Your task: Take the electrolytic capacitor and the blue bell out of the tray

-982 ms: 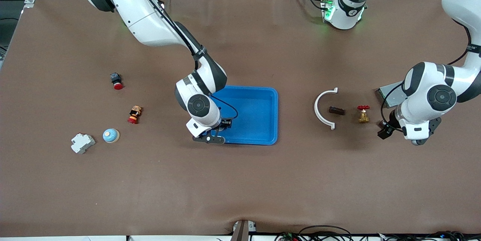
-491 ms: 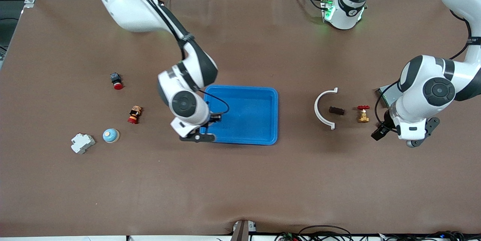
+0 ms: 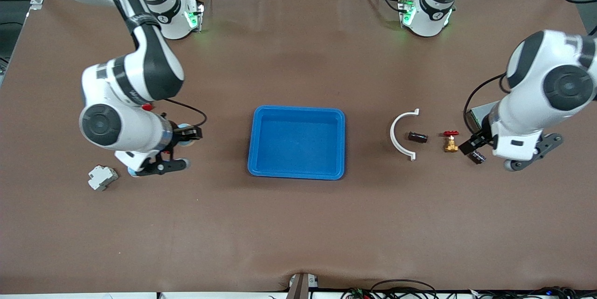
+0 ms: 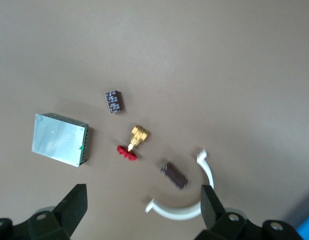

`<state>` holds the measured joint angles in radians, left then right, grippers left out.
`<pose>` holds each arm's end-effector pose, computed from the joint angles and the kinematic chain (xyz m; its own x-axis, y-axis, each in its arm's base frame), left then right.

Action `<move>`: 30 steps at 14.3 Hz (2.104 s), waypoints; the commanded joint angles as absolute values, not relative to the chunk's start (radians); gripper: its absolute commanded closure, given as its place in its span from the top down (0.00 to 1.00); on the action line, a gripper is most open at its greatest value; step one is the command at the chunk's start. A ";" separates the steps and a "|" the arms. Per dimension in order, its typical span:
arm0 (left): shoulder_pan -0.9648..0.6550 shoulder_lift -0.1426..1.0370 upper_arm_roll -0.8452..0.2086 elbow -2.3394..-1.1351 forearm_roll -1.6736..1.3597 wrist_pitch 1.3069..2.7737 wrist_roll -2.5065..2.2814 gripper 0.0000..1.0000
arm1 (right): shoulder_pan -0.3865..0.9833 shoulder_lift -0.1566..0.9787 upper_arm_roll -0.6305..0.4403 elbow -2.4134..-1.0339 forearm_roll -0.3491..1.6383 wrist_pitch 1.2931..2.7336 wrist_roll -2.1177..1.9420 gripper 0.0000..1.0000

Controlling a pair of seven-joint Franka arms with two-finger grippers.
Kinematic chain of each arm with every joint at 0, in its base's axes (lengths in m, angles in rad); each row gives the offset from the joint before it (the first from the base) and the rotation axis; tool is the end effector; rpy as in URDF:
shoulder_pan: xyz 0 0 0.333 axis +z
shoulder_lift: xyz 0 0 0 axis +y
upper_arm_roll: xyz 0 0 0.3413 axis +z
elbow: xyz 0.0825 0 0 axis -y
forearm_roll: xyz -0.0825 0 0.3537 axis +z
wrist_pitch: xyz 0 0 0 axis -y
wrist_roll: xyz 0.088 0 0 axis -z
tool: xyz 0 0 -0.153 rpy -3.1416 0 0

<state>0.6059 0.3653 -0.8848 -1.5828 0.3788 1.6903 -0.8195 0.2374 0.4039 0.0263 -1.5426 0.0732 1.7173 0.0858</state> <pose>0.5981 -0.0547 0.4640 0.8826 0.4697 -0.0182 0.4623 -0.8743 -0.1478 0.5968 0.1696 0.3929 0.9592 0.1598 -0.2334 0.1502 -0.9869 -0.0585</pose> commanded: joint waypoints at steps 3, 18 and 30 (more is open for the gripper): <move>0.640 0.351 -0.894 -1.500 0.345 1.617 -0.635 1.00 | 0.172 0.132 0.041 -2.053 0.069 2.059 -0.024 0.00; 0.280 0.161 -0.494 -1.460 0.103 1.526 -0.551 1.00 | 0.143 0.512 0.041 -1.890 0.069 2.339 -0.014 0.00; 0.087 0.002 -0.219 -1.577 0.041 1.520 -0.301 1.00 | 0.124 0.647 0.040 -1.809 0.066 2.341 -0.020 0.24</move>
